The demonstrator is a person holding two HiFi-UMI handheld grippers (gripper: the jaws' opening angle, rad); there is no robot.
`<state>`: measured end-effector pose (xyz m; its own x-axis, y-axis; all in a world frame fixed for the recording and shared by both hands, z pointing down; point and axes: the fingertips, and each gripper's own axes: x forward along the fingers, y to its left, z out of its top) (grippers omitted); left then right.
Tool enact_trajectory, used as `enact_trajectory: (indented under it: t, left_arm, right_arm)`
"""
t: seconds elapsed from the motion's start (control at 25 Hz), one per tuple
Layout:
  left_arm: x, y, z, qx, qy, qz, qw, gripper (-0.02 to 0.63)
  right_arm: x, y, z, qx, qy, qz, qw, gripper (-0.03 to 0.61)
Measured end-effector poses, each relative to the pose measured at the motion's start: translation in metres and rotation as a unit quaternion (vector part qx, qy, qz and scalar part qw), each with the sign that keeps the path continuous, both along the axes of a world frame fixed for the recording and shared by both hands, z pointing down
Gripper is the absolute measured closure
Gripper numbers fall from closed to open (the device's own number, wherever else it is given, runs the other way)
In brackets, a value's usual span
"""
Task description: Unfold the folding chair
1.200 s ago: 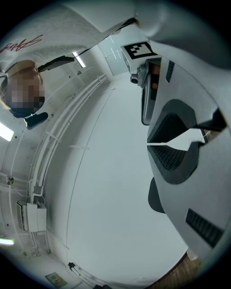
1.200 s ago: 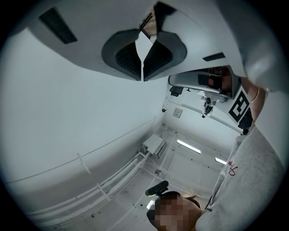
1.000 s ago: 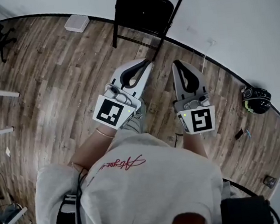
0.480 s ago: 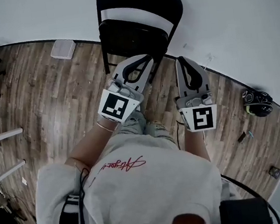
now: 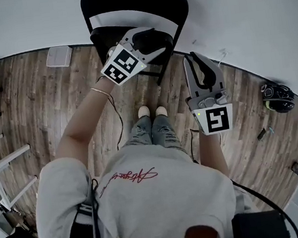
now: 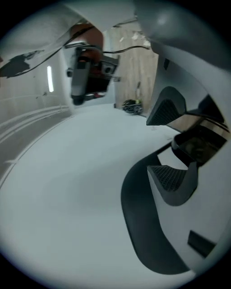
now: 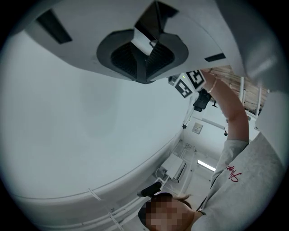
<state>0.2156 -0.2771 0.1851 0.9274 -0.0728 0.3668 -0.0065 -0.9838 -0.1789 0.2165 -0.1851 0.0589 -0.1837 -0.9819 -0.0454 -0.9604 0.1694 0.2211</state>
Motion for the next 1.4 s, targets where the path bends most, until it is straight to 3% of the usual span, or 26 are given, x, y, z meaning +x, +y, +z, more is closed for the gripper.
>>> enact_trajectory:
  t: [0.08, 0.28, 0.44, 0.52, 0.76, 0.84, 0.92, 1.04, 1.12, 1.2, 1.4]
  left_arm:
    - [0.011, -0.018, 0.040, 0.040, -0.090, 0.051, 0.9938, 0.314]
    - [0.031, -0.045, 0.120, 0.080, -0.265, 0.135, 0.9514, 0.299]
    - [0.030, -0.051, 0.166, 0.084, -0.358, 0.179, 0.9126, 0.299]
    - [0.032, -0.055, 0.176, 0.093, -0.376, 0.186, 0.9031, 0.301]
    - [0.043, -0.063, 0.200, 0.104, -0.391, 0.153, 0.9015, 0.307]
    - [0.046, -0.070, 0.202, 0.138, -0.391, 0.131, 0.9006, 0.402]
    - [0.046, -0.073, 0.203, 0.174, -0.393, 0.120, 0.8947, 0.445]
    - [0.047, -0.071, 0.203, 0.185, -0.393, 0.120, 0.8926, 0.472]
    - [0.048, -0.068, 0.202, 0.183, -0.391, 0.120, 0.8939, 0.477]
    - [0.047, -0.065, 0.199, 0.187, -0.387, 0.118, 0.8952, 0.479]
    - [0.036, -0.047, 0.193, 0.217, -0.366, 0.110, 0.8982, 0.482]
  right_arm:
    - [0.002, -0.005, 0.006, -0.007, 0.005, 0.004, 1.000, 0.472]
    - [0.032, -0.027, 0.052, -0.052, 0.006, 0.015, 0.999, 0.427]
    - [0.071, -0.052, 0.099, -0.107, -0.005, 0.067, 0.992, 0.404]
    - [0.093, -0.068, 0.128, -0.135, -0.014, 0.089, 0.987, 0.393]
    - [0.126, -0.108, 0.233, -0.222, -0.063, 0.112, 0.966, 0.385]
    - [0.125, -0.126, 0.255, -0.238, -0.067, 0.112, 0.962, 0.385]
    - [0.125, -0.146, 0.272, -0.248, -0.070, 0.115, 0.959, 0.386]
    - [0.132, -0.166, 0.285, -0.252, -0.068, 0.125, 0.957, 0.388]
    - [0.139, -0.171, 0.286, -0.252, -0.063, 0.132, 0.956, 0.443]
    - [0.141, -0.173, 0.286, -0.247, -0.077, 0.136, 0.956, 0.456]
    - [0.140, -0.171, 0.286, -0.233, -0.071, 0.153, 0.958, 0.460]
